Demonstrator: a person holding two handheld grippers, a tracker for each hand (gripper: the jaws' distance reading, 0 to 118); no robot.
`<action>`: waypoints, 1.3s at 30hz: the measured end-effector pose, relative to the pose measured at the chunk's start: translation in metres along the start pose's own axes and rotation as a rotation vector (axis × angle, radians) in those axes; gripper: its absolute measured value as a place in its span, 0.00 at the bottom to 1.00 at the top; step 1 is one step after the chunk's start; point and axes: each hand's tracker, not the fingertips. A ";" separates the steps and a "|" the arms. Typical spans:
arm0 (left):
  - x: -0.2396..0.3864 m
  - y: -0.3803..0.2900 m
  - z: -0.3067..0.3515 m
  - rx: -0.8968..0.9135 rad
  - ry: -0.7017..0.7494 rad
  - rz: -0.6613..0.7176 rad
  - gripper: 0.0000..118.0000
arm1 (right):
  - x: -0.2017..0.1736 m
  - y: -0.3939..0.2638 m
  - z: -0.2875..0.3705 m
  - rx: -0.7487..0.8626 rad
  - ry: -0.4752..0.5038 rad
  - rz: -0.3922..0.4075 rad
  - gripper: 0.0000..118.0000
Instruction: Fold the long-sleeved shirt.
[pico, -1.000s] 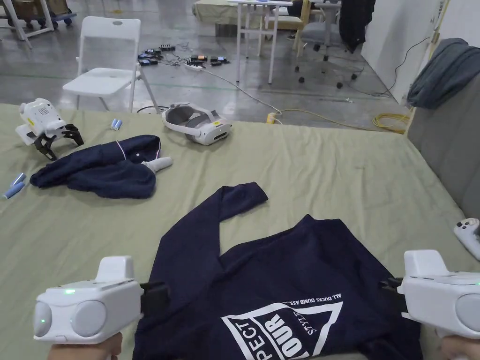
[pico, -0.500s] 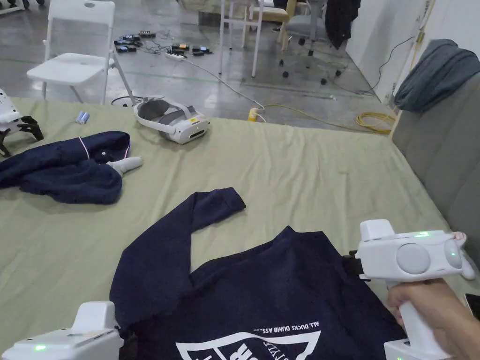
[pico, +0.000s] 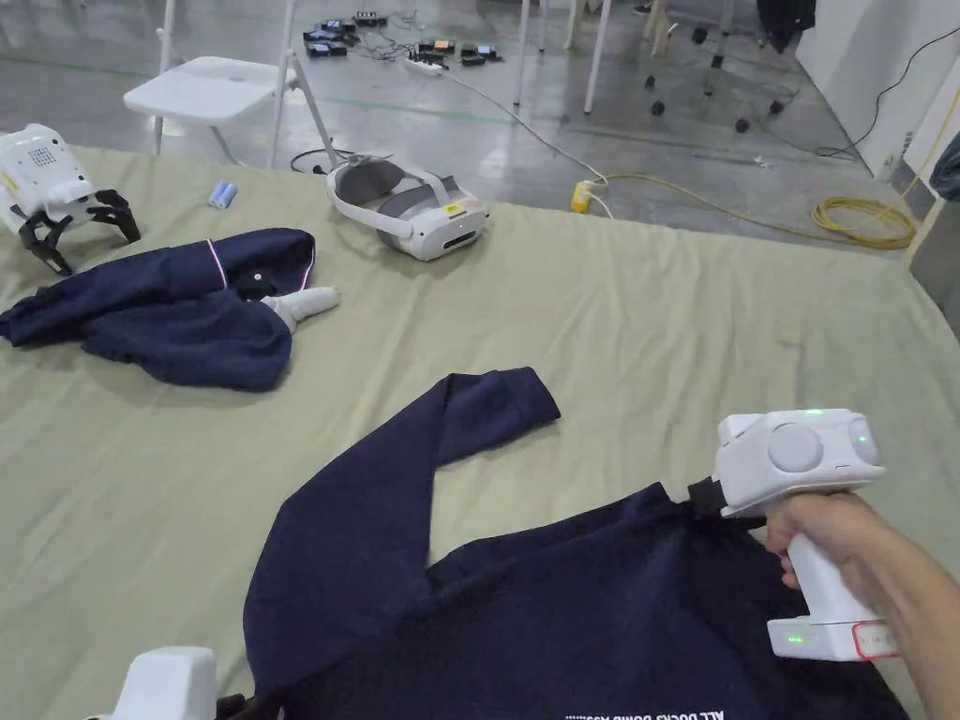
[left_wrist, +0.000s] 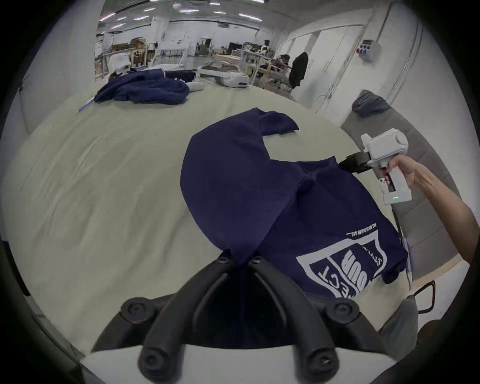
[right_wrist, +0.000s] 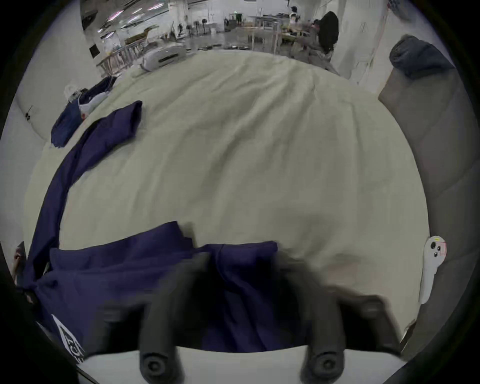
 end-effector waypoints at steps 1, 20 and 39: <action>0.003 0.001 0.001 0.005 -0.004 -0.003 0.09 | 0.000 -0.003 0.010 0.016 0.055 0.016 0.05; 0.094 0.303 0.156 0.501 -0.028 -0.292 0.09 | 0.053 0.007 0.434 0.735 -0.163 -0.087 0.05; 0.150 0.449 0.255 0.773 -0.033 -0.283 0.09 | 0.055 0.090 0.508 1.043 -0.244 -0.242 0.05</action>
